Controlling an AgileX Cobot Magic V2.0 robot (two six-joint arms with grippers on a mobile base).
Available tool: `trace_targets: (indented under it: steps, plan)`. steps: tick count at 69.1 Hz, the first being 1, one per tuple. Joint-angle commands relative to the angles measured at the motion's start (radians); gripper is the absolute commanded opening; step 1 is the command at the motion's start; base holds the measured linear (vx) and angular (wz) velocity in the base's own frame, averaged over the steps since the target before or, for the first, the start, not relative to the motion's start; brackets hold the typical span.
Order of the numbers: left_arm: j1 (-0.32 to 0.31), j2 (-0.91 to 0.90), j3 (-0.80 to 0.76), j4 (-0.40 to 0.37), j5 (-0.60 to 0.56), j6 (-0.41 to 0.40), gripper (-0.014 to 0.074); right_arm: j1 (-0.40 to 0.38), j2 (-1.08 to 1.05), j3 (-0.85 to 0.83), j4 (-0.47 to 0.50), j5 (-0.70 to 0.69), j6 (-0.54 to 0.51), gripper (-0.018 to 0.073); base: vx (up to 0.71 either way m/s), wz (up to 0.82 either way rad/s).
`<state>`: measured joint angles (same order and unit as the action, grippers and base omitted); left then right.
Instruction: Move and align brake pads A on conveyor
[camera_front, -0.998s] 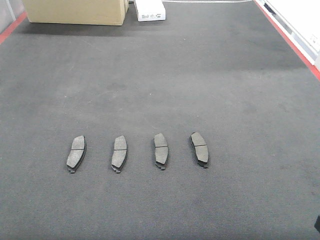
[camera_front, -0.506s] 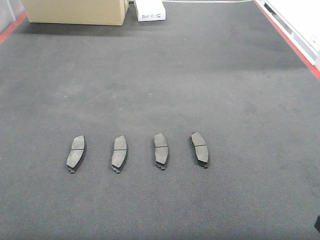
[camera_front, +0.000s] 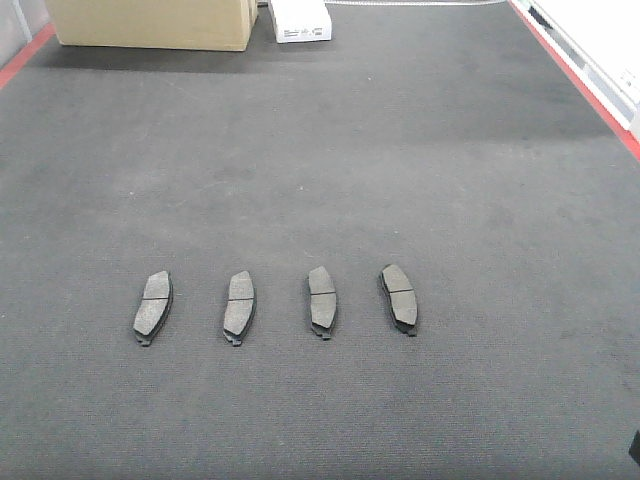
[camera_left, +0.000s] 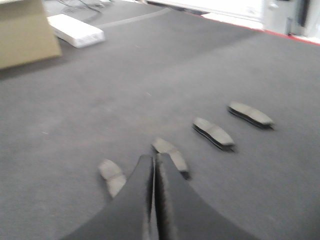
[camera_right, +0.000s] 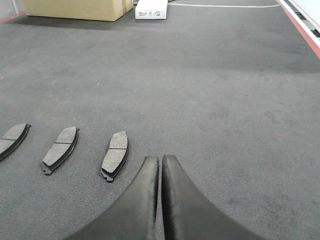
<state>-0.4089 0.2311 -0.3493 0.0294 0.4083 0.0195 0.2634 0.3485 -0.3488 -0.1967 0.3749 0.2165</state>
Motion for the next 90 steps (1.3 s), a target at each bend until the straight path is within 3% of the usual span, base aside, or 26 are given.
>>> trace_targets:
  steps: [1, 16, 23, 37, 53, 90]
  plan:
    - [0.085, -0.052, -0.015, -0.011, -0.084, 0.002, -0.0006, -0.006, 0.005, -0.026, -0.016, -0.068, -0.009, -0.0009, 0.0, 0.0]
    - [0.37, -0.218, 0.084, -0.004, -0.09, 0.0, -0.0006, -0.006, 0.005, -0.026, -0.016, -0.068, -0.009, -0.0009, 0.0, 0.0]
    - [0.423, -0.263, 0.138, -0.004, -0.092, -0.003, -0.0006, -0.006, 0.005, -0.026, -0.016, -0.068, -0.009, -0.0009, 0.0, 0.0]
    - [0.431, -0.259, 0.244, -0.004, -0.104, -0.003, -0.0006, -0.006, 0.005, -0.026, -0.015, -0.068, -0.009, -0.0009, 0.0, 0.0]
    - [0.43, -0.259, 0.404, -0.012, -0.311, -0.006, -0.0006, -0.006, 0.005, -0.026, -0.015, -0.068, -0.009, -0.0009, 0.0, 0.0]
    - [0.43, -0.258, 0.402, -0.012, -0.306, -0.006, -0.0006, -0.006, 0.005, -0.026, -0.015, -0.068, -0.009, -0.0009, 0.0, 0.0]
